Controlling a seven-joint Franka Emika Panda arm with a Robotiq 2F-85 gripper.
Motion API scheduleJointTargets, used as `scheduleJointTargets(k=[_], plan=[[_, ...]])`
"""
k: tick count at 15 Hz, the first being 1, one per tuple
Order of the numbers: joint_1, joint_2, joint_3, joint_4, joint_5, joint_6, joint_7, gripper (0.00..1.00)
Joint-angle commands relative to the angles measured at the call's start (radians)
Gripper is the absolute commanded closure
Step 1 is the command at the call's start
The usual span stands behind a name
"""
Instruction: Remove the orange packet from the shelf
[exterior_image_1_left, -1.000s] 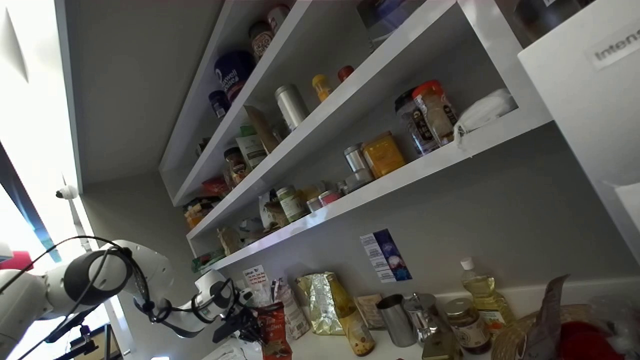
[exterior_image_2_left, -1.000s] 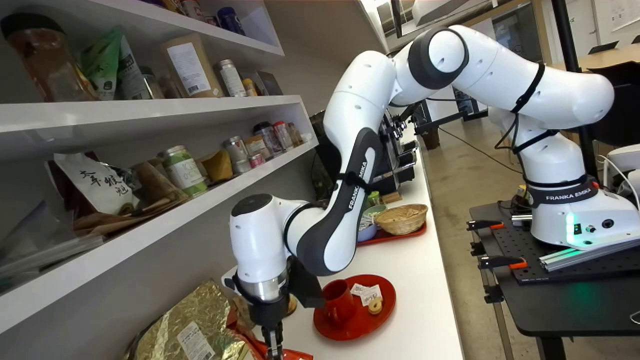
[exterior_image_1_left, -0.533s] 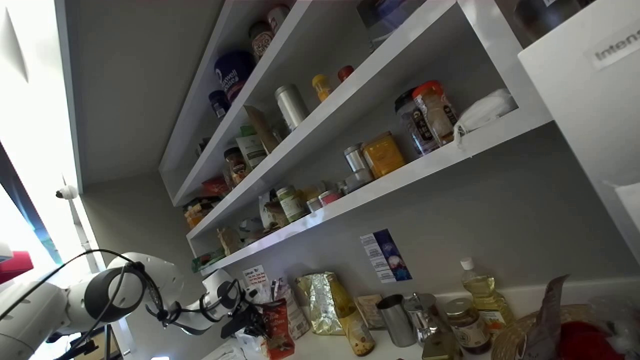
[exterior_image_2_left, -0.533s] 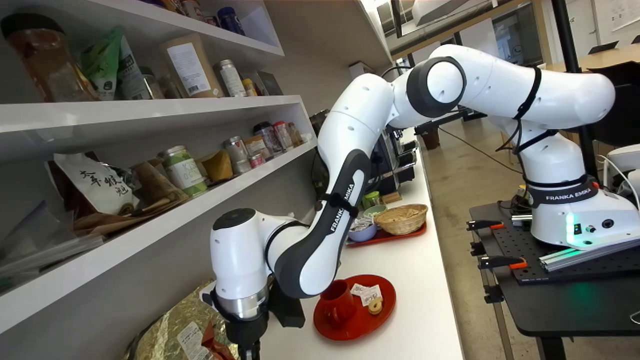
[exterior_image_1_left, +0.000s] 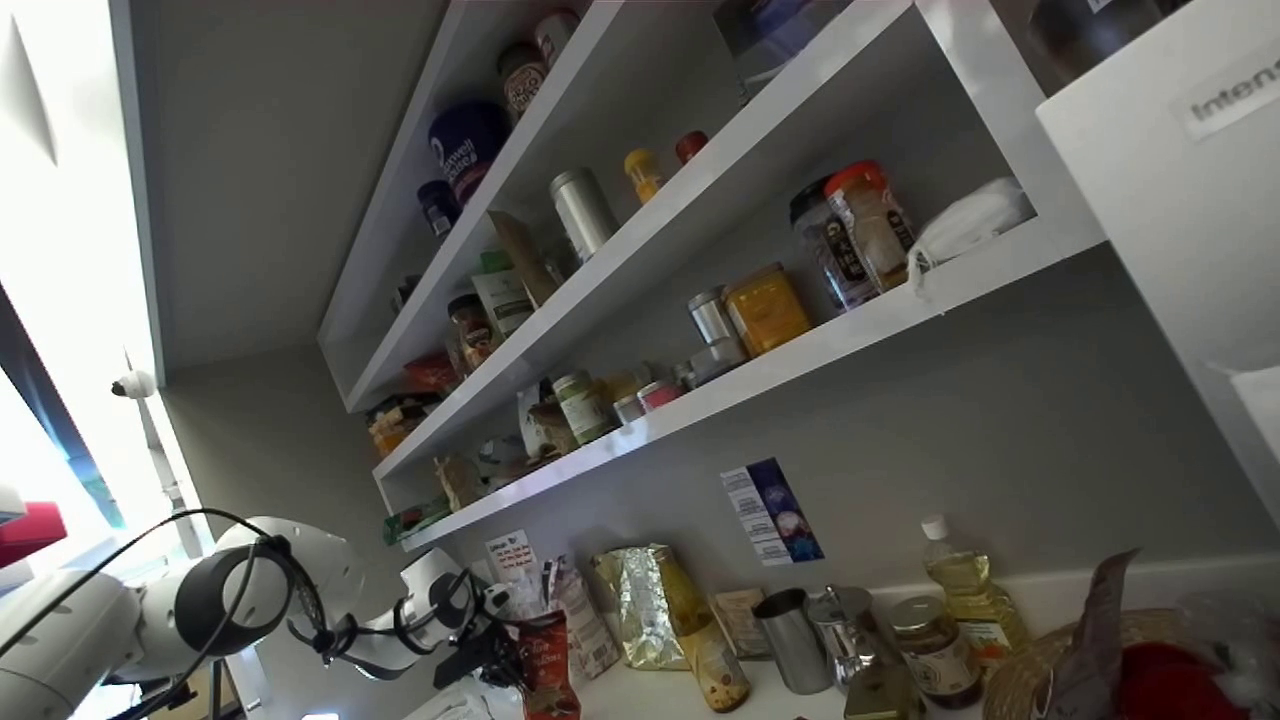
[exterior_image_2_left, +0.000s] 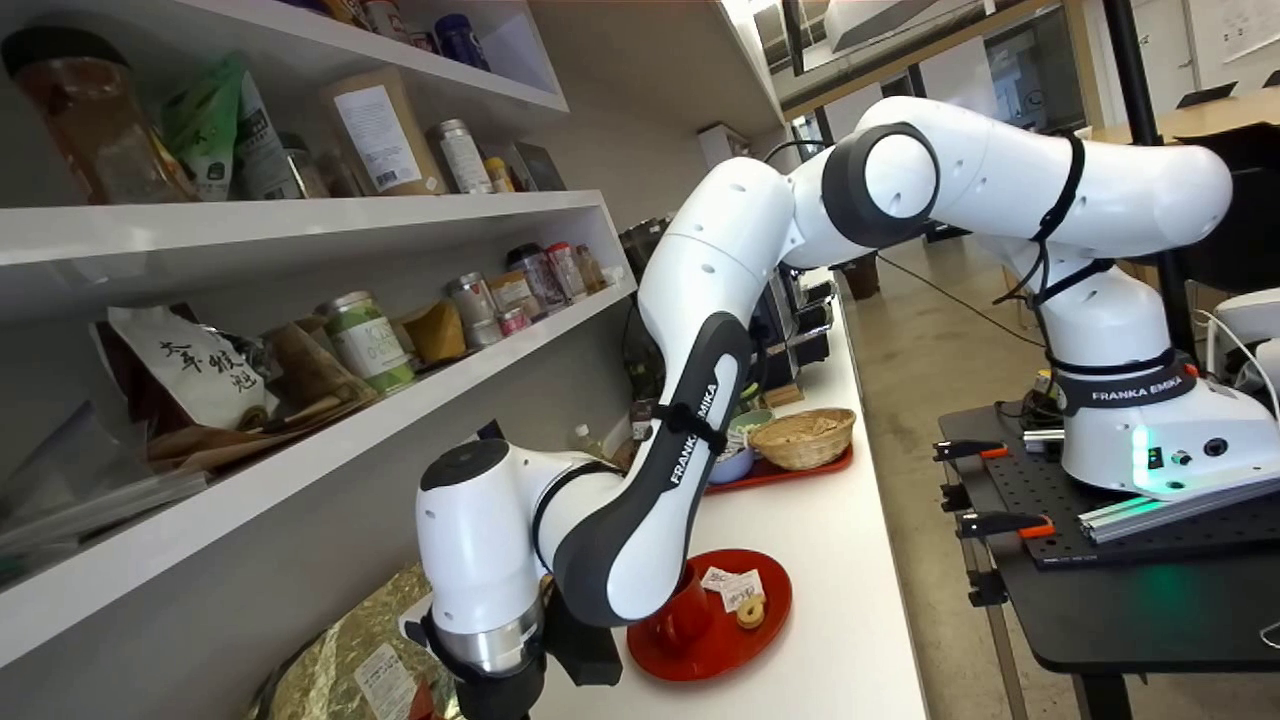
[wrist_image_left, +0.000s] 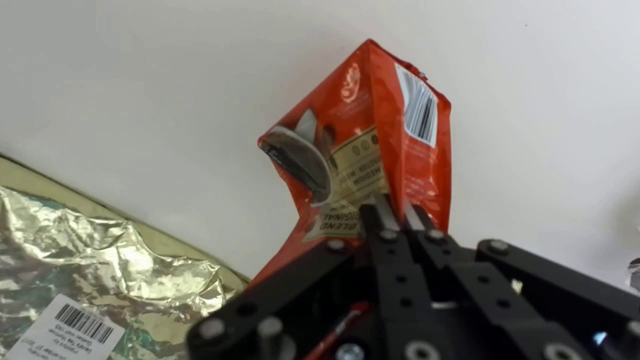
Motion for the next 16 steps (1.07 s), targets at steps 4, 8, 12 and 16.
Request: scheduleJointTargets(k=[4,8,12,16], plan=[[0.015,0.026,-0.007,0.040,-0.001,-0.037,-0.013,0.72],[0.008,0.003,0.013,0.013,0.012,-0.082,-0.030,0.49],[-0.025,-0.041,0.084,-0.021,0.070,-0.286,-0.081,0.20],[-0.046,-0.091,0.124,-0.060,0.112,-0.451,-0.097,0.00]])
